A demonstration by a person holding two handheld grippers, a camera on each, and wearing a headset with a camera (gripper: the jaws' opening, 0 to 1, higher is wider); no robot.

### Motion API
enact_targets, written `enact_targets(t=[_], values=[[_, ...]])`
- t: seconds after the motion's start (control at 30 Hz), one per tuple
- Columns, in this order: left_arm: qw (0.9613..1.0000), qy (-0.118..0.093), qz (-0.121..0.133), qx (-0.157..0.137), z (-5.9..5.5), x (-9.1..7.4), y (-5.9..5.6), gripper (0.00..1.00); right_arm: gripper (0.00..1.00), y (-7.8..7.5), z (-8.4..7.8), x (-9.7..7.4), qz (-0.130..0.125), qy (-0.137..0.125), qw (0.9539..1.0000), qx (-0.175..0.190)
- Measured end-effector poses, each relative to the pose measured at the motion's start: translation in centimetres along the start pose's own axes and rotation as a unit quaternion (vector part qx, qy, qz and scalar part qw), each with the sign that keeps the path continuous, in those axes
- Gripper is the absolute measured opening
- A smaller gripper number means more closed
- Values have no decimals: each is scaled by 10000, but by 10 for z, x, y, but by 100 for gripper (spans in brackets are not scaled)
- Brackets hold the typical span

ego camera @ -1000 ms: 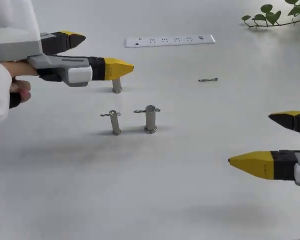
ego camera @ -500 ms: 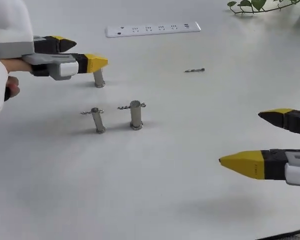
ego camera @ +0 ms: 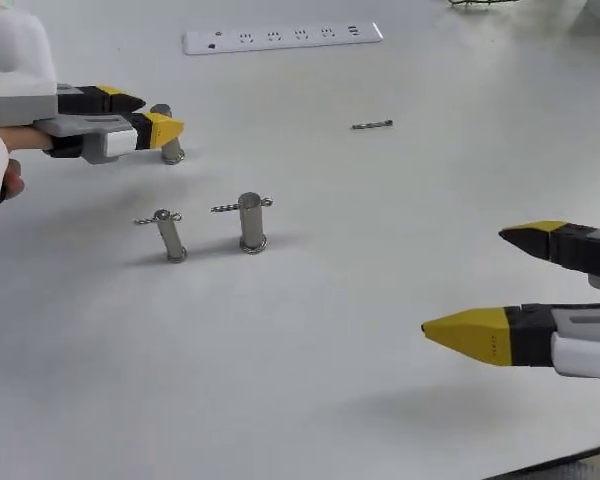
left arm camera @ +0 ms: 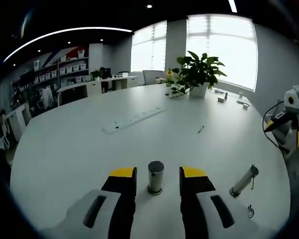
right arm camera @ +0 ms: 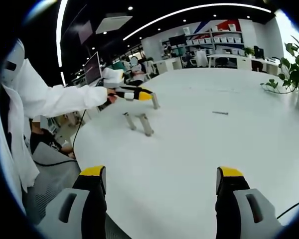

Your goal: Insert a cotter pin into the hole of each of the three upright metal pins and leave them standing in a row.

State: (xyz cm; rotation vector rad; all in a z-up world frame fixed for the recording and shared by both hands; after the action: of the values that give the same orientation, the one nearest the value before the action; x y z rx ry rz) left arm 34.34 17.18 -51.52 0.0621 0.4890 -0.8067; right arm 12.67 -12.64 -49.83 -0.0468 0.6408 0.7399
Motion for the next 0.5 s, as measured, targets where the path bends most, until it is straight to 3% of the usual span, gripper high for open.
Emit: enact_targets(t=[0.1, 0.2, 0.27, 0.5], values=[[10000, 75, 30, 46, -4, 3, 1, 27, 89, -1, -2, 2, 9, 29, 10000, 26], [9995, 95, 112, 277, -3, 5, 1, 17, 89, -1, -3, 3, 11, 62, 10000, 45], [9992, 96, 83, 387, -2, 7, -4, 15, 89, -2, -3, 3, 9, 70, 10000, 54], [9990, 61, -14, 440, 1, 14, -4, 11, 87, -2, -4, 5, 28, 110, 9999, 89]])
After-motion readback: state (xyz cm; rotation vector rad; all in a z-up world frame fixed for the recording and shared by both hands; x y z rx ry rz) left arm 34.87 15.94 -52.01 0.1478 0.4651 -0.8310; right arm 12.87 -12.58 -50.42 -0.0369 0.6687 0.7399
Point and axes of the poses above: the centre of the closed fingertips' face, and the gripper's own axes: x roughly forward along the fingers, y roughly to its left, z roughly out of its top, the point moved 7 cm from there along -x, roughly backward along the fingers, and after that the axes turned 5 degrees about -x, right-handed, at the moved point
